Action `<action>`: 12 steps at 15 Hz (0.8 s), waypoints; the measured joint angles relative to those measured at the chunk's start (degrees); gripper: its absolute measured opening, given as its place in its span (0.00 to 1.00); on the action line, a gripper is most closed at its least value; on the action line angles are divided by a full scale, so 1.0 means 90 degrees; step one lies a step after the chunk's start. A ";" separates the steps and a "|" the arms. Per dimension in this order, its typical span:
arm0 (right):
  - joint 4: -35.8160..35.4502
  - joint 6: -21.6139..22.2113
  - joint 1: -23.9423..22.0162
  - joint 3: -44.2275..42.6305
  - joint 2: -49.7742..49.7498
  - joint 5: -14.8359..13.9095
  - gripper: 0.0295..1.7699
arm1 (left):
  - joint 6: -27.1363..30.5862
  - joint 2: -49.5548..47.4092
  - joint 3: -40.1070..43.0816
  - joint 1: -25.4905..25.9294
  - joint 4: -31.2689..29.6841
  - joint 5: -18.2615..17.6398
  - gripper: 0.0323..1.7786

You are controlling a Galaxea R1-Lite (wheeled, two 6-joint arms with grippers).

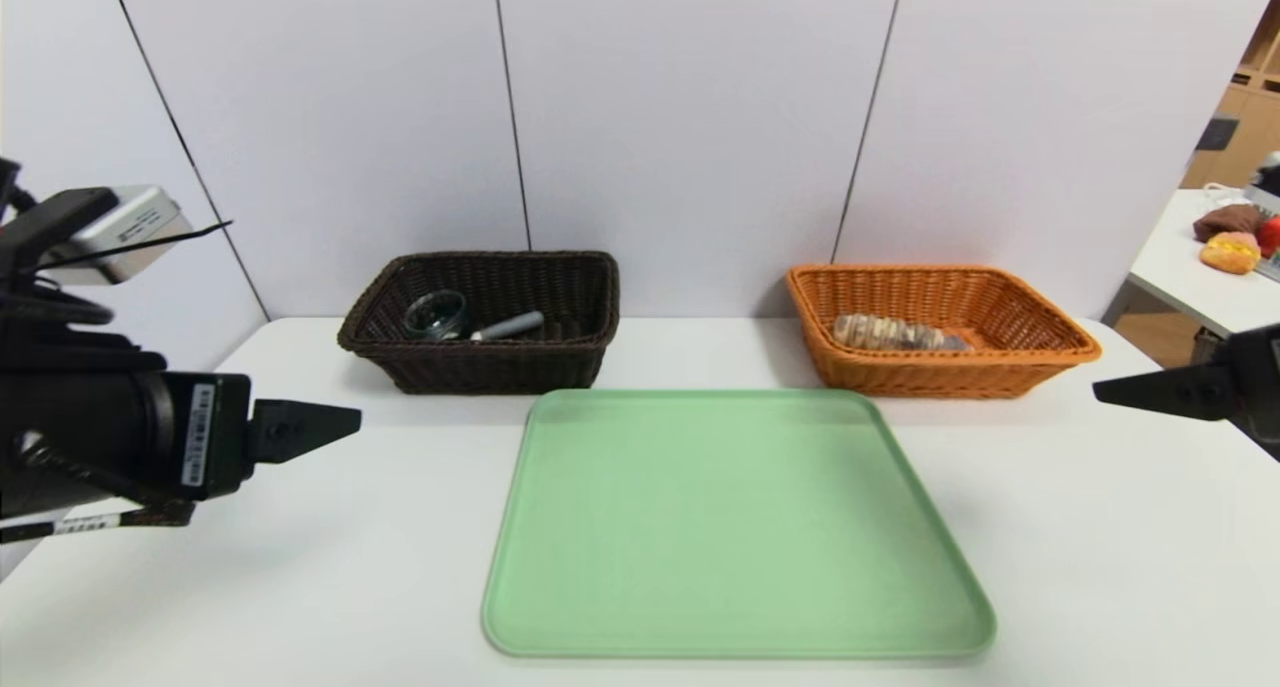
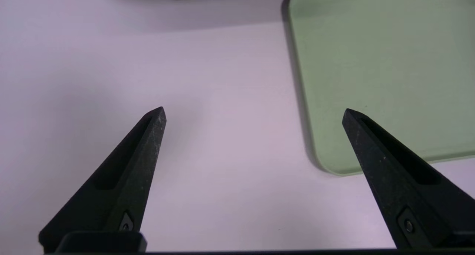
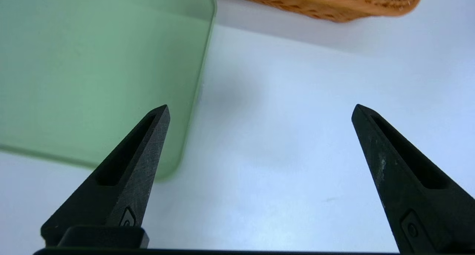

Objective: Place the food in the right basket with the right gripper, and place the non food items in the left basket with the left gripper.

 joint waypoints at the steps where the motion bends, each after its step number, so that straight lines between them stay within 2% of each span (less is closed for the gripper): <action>1: 0.0018 0.0022 -0.0015 0.0306 -0.0450 -0.0012 0.96 | 0.0004 -0.0289 0.0256 0.0008 0.0007 0.0102 0.95; 4: 0.0054 0.0043 -0.0046 0.1059 -0.1605 -0.0104 0.96 | 0.0023 -0.1054 0.0921 0.0012 0.0016 0.0279 0.95; 9: 0.0092 0.0047 -0.0061 0.2033 -0.3201 -0.0186 0.96 | 0.0099 -0.2328 0.2091 0.0033 0.0114 0.0838 0.95; 12: 0.0100 0.0034 -0.0180 0.2557 -0.3966 -0.0222 0.96 | 0.0490 -0.3087 0.2786 0.0306 0.0175 0.0935 0.95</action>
